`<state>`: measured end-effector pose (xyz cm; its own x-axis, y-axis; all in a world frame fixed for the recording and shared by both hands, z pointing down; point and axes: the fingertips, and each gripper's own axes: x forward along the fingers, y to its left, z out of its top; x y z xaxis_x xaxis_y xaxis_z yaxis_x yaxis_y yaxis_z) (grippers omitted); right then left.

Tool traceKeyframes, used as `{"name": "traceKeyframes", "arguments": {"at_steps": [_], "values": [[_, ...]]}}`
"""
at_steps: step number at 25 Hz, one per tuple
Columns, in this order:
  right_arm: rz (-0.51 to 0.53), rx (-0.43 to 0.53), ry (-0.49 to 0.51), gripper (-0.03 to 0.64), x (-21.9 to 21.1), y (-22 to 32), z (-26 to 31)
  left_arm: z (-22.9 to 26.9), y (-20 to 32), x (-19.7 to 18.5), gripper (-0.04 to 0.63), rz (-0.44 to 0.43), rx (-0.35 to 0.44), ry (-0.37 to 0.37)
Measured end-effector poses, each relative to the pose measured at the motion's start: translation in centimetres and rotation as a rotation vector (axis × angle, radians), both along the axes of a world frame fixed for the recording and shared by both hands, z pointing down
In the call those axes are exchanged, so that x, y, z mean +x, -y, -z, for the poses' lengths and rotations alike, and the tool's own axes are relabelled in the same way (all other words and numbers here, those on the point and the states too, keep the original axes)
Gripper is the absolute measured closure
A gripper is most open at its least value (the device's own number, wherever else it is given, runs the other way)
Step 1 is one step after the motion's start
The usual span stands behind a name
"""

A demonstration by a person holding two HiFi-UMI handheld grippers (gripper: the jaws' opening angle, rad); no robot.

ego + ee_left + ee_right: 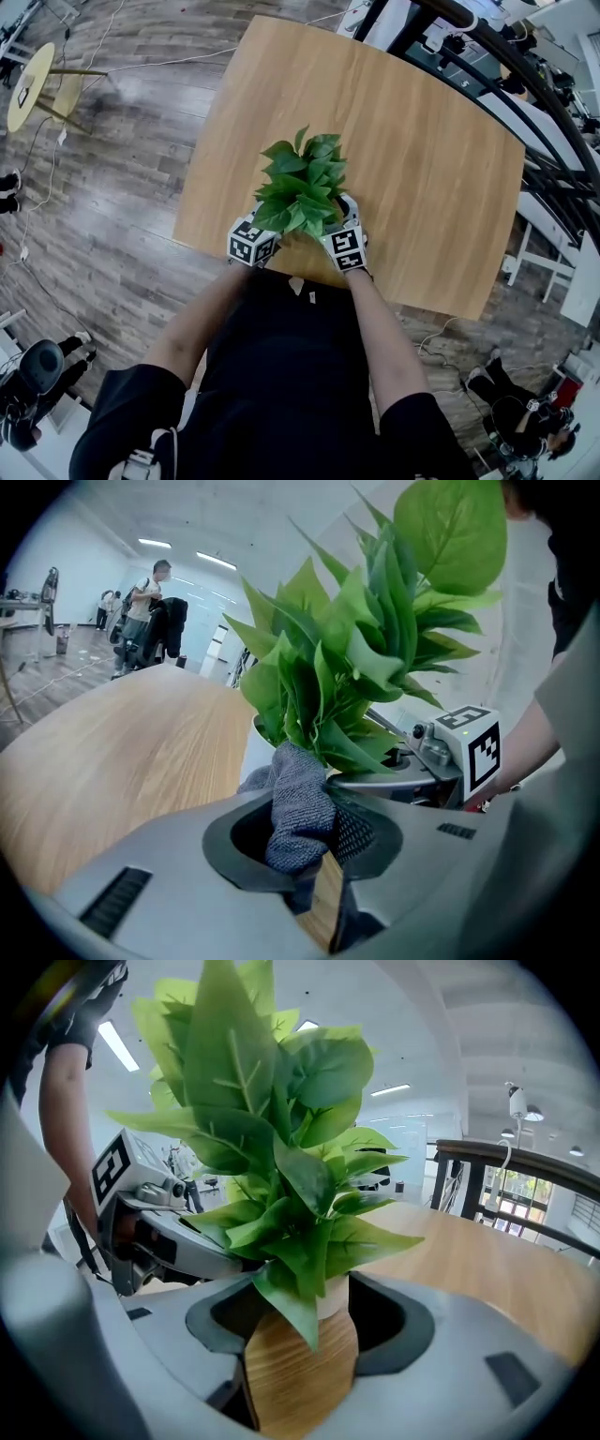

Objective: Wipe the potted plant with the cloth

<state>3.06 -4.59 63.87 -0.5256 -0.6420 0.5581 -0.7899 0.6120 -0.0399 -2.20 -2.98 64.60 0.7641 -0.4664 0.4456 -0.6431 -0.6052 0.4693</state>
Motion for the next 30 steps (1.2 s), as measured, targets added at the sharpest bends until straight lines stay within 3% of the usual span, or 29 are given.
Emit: {"name": "traceKeyframes", "arguments": {"at_steps": [5,8,12,19,24,30], "values": [[0.101,-0.057,0.065,0.359,-1.7,-3.0,-0.2,-0.2,1.0,-1.6,0.486,0.060,0.007,0.033],[0.135,-0.057,0.052,0.359,-1.3,-3.6,-0.4,-0.2,1.3,-2.1,0.486,0.083,-0.001,0.057],[0.084,0.009,0.001,0.359,1.9,-1.9,0.0,0.3,1.0,-2.6,0.486,0.131,0.001,0.090],[0.191,0.107,-0.053,0.357,2.0,0.9,1.1,0.4,2.1,-3.9,0.486,0.219,0.037,0.136],[0.222,0.097,-0.069,0.357,0.7,0.9,0.7,0.3,3.2,-2.8,0.486,0.173,0.050,0.093],[0.149,0.095,-0.046,0.359,0.5,1.5,0.0,0.3,2.1,-1.5,0.486,0.091,0.060,0.077]]}}
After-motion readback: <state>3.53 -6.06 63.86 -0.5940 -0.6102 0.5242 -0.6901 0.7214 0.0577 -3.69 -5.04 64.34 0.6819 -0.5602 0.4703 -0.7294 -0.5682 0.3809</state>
